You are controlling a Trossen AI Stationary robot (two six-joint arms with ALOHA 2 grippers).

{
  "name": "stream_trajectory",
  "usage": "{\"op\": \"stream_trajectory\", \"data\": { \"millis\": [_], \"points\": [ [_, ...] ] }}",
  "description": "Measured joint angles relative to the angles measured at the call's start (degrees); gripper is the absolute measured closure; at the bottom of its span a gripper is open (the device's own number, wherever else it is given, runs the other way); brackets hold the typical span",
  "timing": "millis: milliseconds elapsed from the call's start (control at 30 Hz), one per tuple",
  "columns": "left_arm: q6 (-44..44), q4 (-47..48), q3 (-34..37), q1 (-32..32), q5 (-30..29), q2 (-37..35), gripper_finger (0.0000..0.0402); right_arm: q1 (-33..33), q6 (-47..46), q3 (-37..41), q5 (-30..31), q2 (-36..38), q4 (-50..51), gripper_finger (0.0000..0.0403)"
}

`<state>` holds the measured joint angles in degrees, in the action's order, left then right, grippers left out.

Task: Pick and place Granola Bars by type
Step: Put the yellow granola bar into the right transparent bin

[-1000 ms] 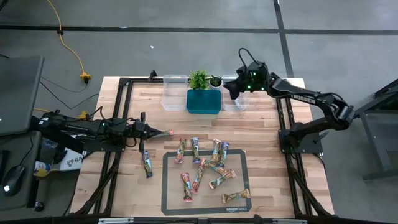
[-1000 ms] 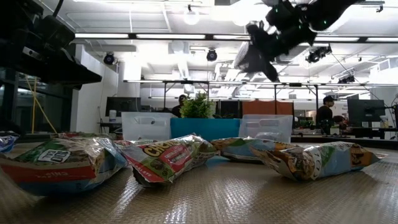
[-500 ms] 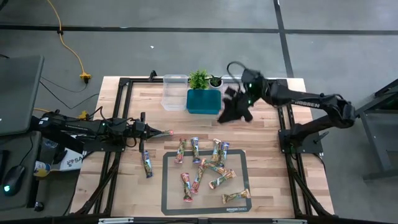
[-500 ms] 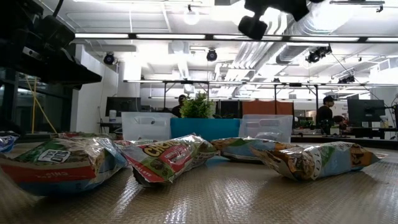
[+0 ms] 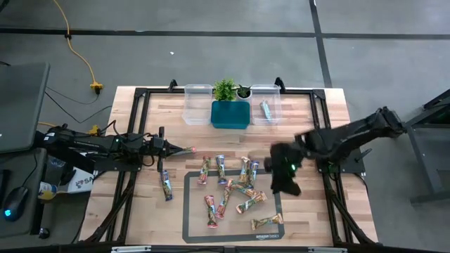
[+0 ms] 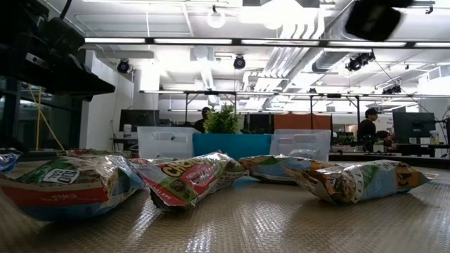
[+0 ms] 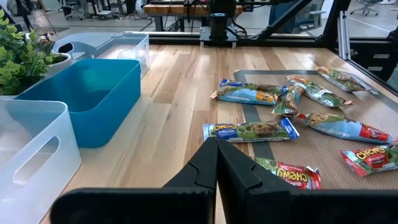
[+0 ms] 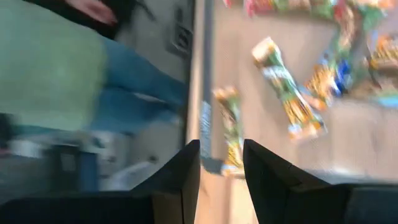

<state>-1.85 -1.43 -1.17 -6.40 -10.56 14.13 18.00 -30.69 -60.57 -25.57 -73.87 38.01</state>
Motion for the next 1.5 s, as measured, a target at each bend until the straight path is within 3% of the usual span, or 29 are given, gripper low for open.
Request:
{"op": "stream_trajectory", "data": {
  "millis": [200,400,633,1100,1200,1500],
  "points": [
    [0.0,0.0,0.0,0.01,0.01,0.0,0.04,13.96,-2.36,1.56,18.32,-0.52,0.46,0.0297],
    [0.0,0.0,-0.02,-0.01,-0.01,0.0,0.04,23.61,-2.02,1.59,27.41,-4.15,-1.18,0.0297],
    [0.0,0.0,-0.02,0.0,0.01,0.0,0.04,27.38,-2.56,1.59,27.73,-13.61,-6.89,0.028],
    [0.0,0.0,0.0,0.01,-0.01,-0.02,0.04,25.04,-1.97,1.63,25.06,-27.97,-16.49,0.0177],
    [0.0,0.0,0.0,-0.01,-0.01,-0.02,0.04,25.04,-2.28,1.63,24.66,-28.68,-16.42,0.0174],
    [0.0,0.0,-0.02,-0.01,0.01,-0.02,0.04,25.13,2.25,1.63,32.12,-28.85,-16.3,0.0191]
  ]
}}
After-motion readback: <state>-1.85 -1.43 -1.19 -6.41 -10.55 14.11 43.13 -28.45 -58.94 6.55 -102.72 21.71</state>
